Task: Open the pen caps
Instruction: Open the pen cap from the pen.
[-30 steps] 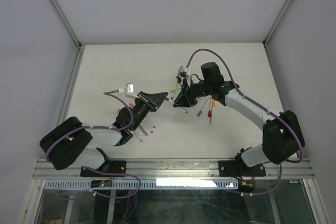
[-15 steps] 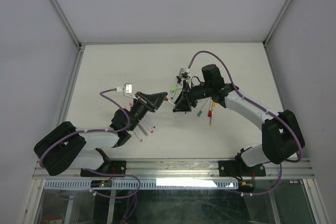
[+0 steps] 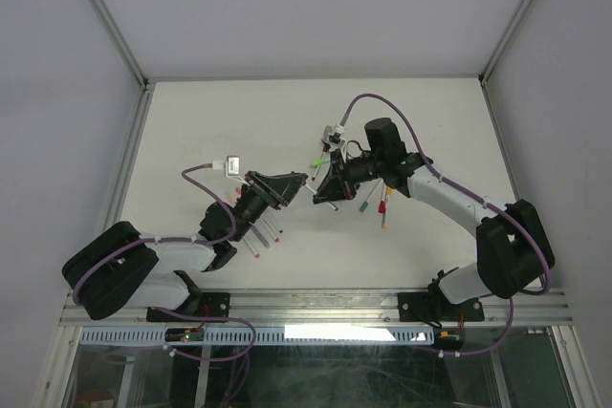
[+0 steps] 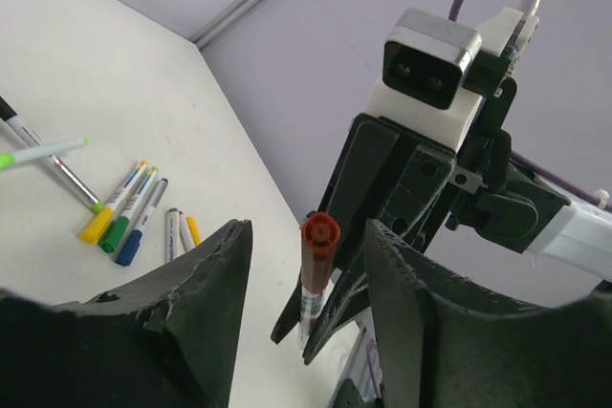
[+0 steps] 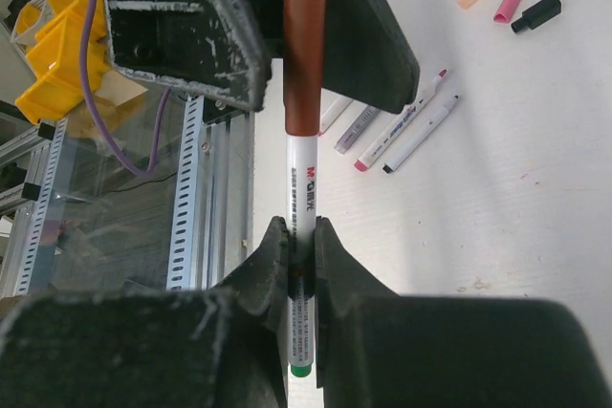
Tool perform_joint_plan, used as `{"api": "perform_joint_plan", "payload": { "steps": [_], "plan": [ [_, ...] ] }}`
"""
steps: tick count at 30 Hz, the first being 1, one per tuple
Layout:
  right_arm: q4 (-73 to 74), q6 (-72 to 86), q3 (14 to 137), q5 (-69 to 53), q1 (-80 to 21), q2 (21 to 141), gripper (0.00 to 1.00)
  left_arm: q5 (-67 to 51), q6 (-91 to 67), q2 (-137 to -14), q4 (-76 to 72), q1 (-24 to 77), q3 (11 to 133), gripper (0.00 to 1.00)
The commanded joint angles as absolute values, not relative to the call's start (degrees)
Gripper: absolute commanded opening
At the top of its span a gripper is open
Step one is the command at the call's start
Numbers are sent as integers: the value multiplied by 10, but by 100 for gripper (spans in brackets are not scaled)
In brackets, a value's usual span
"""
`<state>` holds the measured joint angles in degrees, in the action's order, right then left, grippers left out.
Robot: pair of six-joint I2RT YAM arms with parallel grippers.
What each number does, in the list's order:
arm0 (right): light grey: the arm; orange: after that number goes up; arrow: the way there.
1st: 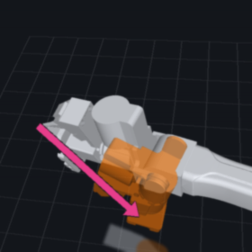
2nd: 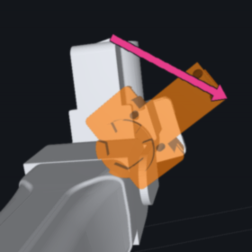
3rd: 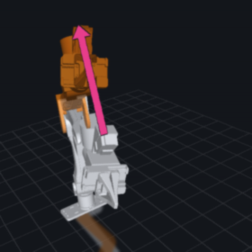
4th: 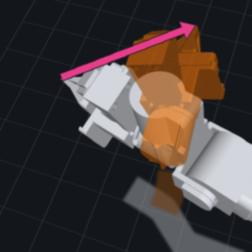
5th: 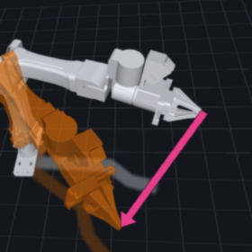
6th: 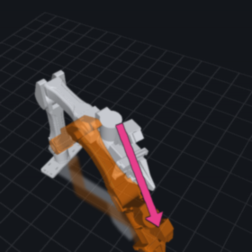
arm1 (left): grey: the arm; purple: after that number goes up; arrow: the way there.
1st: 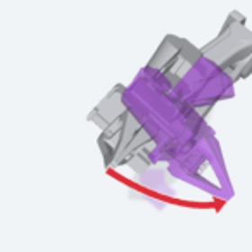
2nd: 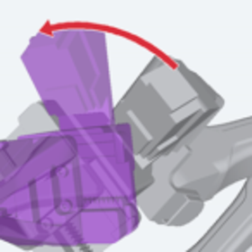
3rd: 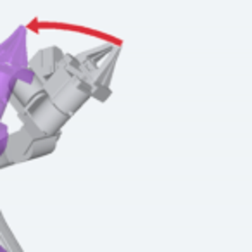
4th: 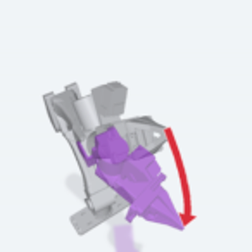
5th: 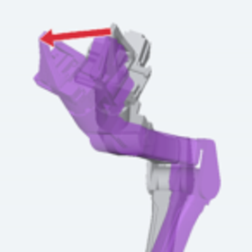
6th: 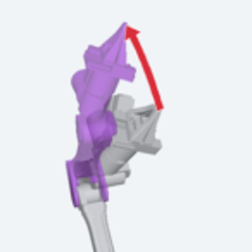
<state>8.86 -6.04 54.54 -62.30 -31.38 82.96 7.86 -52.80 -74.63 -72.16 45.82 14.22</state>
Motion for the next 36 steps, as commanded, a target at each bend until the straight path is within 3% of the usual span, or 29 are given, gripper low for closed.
{"api": "perform_joint_plan", "payload": {
  "steps": [1, 3, 7, 20, 25, 36],
  "plan": [
    [50, -36, 548, -638, -310, 808, 0, 58, -549, -756, -804, 463, 128, 52],
    [49, -34, 548, -635, -309, 810, 0, 54, -554, -764, -808, 464, 130, 51],
    [50, -34, 547, -629, -310, 814, 0, 52, -555, -775, -818, 464, 135, 39],
    [56, -38, 547, -621, -310, 825, 0, 89, -532, -728, -762, 464, 138, 37],
    [57, -38, 547, -621, -310, 828, 0, 85, -526, -721, -752, 464, 142, 28],
    [54, -35, 547, -622, -310, 827, 0, 66, -532, -744, -758, 464, 151, 31]
  ]
}}
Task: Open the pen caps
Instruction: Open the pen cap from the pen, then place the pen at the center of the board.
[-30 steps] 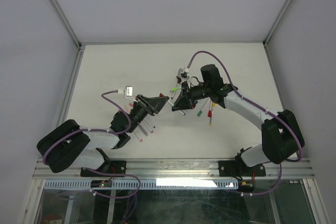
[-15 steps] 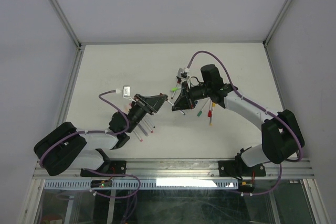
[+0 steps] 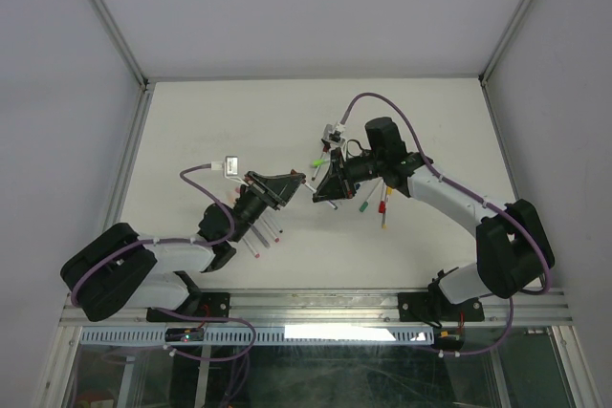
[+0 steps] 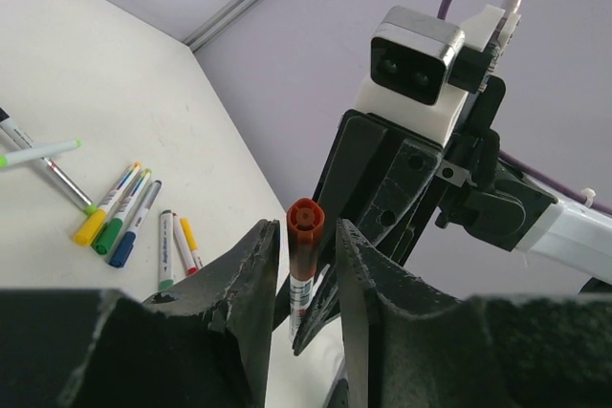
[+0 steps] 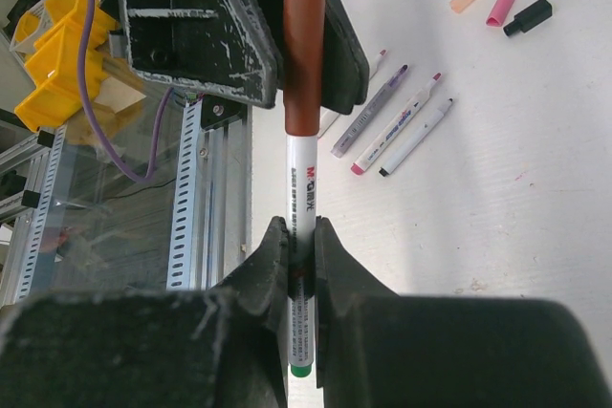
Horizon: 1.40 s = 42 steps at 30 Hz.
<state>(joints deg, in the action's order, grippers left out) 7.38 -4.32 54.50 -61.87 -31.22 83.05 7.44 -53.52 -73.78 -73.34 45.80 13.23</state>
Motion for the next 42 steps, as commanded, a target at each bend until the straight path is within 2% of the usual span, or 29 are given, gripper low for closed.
{"api": "perform_joint_plan", "payload": {
  "steps": [1, 3, 9, 10, 12, 13, 16, 22, 25, 33, 42],
  "plan": [
    [54, -35, 547, -622, -310, 827, 0, 66, -532, -747, -757, 463, 151, 31],
    [53, -34, 547, -622, -309, 828, 0, 65, -533, -752, -758, 463, 154, 31],
    [54, -34, 546, -623, -310, 831, 0, 70, -527, -746, -753, 462, 157, 21],
    [54, -34, 546, -623, -310, 833, 0, 70, -525, -744, -749, 462, 158, 17],
    [54, -35, 546, -624, -310, 834, 0, 74, -524, -738, -744, 458, 158, 2],
    [54, -34, 547, -623, -310, 835, 0, 78, -524, -735, -741, 455, 158, 0],
    [53, -34, 544, -625, -312, 841, 0, 89, -524, -719, -722, 424, 166, 0],
    [41, -28, 534, -620, -321, 857, 0, -5, -561, -675, -656, 217, 223, 0],
    [20, -12, 524, -607, -326, 864, 0, -25, -578, -649, -626, 153, 248, 0],
    [-11, 25, 522, -546, -352, 900, 0, -37, -571, -577, -573, 124, 209, 0],
    [27, 101, 582, -292, -429, 960, 0, -29, -577, -441, -477, 124, 62, 0]
  ]
}}
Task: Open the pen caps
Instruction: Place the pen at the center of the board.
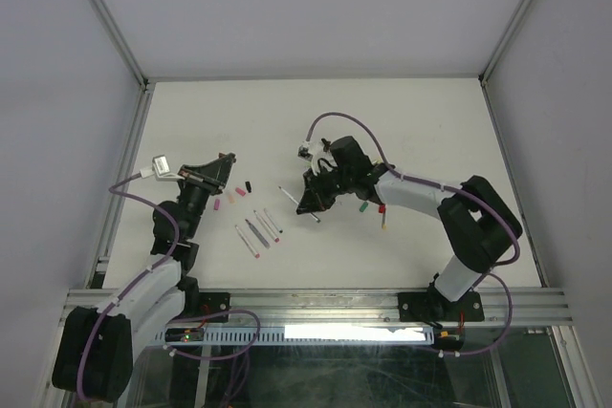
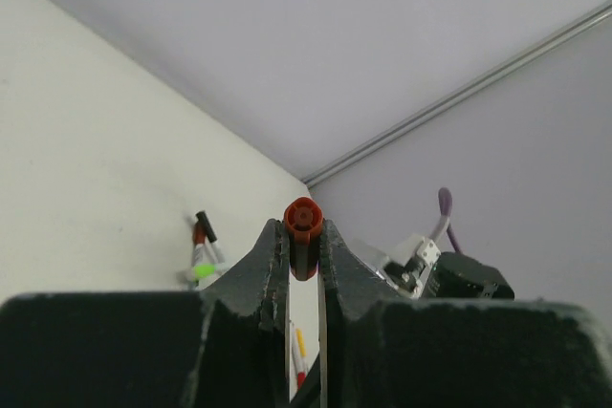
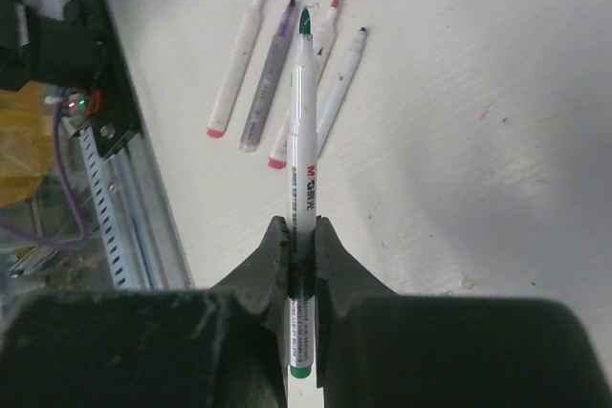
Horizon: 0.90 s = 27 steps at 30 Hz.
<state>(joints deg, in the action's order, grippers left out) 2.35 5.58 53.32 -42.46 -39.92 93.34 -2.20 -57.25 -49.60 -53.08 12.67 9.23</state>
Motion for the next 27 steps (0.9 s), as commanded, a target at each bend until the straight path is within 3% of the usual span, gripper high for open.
{"api": "perform_joint_plan", "payload": {
  "steps": [1, 10, 27],
  "plan": [
    [34, 107, 591, -271, -440, 972, 0, -30, -578, -427, -464, 124, 53, 0],
    [85, 116, 647, -196, -486, 1035, 2, -39, -599, -382, -396, 125, 27, 0],
    [118, 96, 671, -170, -503, 1081, 20, -57, -615, -442, -386, 124, 41, 0]
  ]
}}
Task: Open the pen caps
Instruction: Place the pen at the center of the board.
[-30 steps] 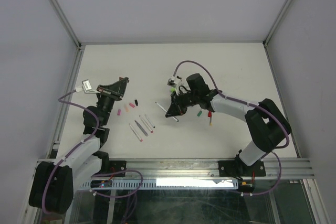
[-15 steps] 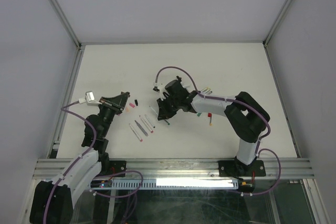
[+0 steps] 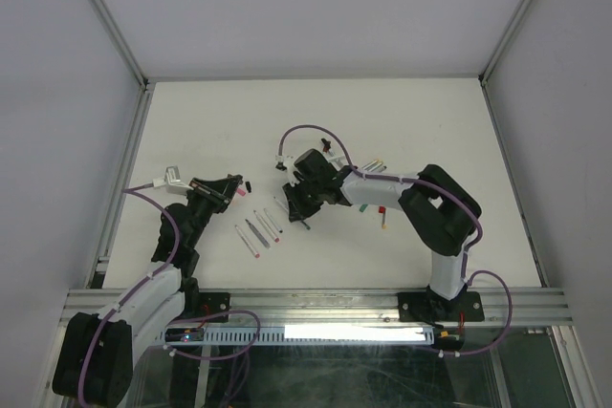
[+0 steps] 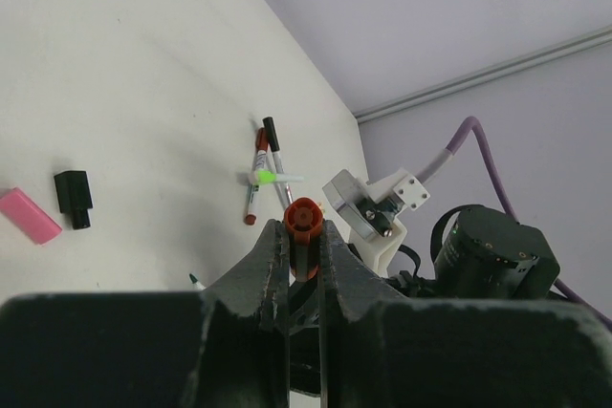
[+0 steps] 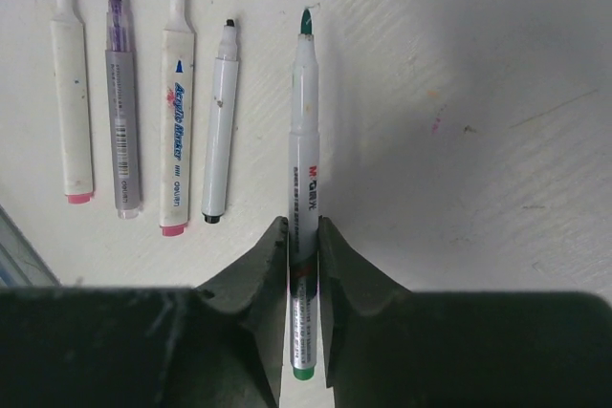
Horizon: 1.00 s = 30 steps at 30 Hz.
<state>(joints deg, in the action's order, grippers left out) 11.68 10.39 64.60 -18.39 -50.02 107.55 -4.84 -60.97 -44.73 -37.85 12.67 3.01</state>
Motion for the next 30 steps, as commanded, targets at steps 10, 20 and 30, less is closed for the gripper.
{"api": "perform_joint_plan", "payload": {
  "steps": [10, 20, 30],
  "plan": [
    [127, 88, 677, -178, -502, 1076, 32, -54, -608, -441, -372, 125, 48, 0],
    [139, 67, 687, -204, -489, 1041, 36, -59, -602, -456, -344, 125, 65, 0],
    [138, 37, 676, -276, -433, 981, 37, -33, -589, -519, -224, 132, 139, 0]
  ]
}}
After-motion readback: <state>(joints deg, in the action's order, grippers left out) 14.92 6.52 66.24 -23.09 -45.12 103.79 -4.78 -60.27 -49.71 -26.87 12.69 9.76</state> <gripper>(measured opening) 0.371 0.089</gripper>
